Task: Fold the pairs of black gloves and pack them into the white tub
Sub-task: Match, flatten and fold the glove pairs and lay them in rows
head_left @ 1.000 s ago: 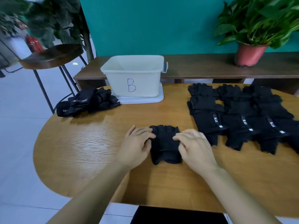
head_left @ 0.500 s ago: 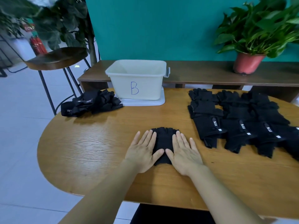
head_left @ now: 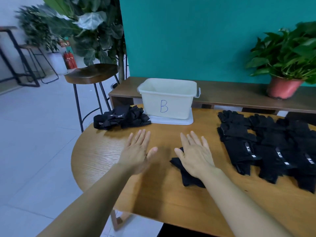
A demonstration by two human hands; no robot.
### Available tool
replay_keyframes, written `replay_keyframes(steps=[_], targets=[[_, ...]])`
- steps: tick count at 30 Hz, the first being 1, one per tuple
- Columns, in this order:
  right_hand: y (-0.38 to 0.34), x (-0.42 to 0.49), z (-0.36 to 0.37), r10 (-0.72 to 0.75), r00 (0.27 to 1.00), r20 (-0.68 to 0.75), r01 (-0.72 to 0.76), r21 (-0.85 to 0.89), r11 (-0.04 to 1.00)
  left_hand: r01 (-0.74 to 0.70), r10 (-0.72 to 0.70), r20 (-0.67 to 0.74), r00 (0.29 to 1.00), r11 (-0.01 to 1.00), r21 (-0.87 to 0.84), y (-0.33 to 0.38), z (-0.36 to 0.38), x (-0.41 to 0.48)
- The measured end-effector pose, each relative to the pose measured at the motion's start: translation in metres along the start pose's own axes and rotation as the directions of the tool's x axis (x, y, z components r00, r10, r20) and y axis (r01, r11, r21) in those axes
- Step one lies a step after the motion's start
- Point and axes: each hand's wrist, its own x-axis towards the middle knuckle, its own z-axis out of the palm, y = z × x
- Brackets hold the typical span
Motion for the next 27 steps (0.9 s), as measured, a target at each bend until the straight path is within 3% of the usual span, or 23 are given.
replay_keyframes(steps=[11, 21, 27], targets=[[-0.071, 0.092, -0.005, -0.169, 0.985, -0.031, 0.168, -0.015, 0.986, 0.108, -0.108, -0.072, 0.992, 0.994, -0.01, -0.091, -0.032, 0.032], [-0.116, 0.215, 0.03, -0.246, 0.969, 0.009, 0.244, 0.105, 0.964, 0.302, -0.332, -0.047, 0.942, 0.902, -0.307, -0.175, -0.019, 0.13], [-0.127, 0.27, 0.06, -0.26, 0.961, 0.094, 0.233, 0.227, 0.945, 0.511, -0.507, 0.09, 0.857, 0.816, -0.271, -0.213, 0.013, 0.175]])
